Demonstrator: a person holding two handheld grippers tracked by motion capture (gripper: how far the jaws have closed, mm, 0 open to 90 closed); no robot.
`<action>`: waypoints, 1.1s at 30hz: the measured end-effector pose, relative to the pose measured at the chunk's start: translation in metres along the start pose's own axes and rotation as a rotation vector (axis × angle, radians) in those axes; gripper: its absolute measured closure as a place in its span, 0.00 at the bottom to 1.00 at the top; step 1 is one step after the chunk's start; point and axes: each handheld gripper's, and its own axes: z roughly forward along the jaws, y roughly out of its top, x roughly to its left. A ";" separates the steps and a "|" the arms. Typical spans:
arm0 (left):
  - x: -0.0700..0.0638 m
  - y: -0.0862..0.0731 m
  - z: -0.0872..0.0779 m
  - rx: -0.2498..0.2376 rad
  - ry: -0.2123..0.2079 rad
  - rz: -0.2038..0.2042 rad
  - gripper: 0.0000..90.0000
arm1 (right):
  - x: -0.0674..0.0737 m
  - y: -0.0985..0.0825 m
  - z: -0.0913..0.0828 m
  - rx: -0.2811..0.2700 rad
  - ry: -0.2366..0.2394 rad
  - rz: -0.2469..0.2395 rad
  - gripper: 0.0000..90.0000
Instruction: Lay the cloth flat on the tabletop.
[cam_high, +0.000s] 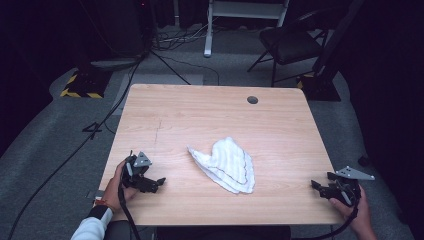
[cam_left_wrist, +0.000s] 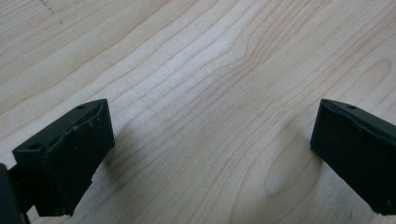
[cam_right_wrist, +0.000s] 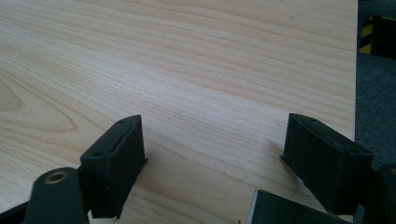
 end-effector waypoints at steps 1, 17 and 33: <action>-0.001 0.000 0.000 -0.001 -0.002 -0.005 0.00 | 0.000 0.000 0.000 0.000 0.000 0.000 0.23; -0.013 0.004 0.004 0.003 -0.059 0.065 0.00 | 0.003 0.010 0.003 0.041 0.054 -0.062 0.29; -0.034 0.035 0.031 -0.003 -0.119 0.138 0.00 | 0.070 0.063 0.011 -0.063 0.256 -0.365 0.42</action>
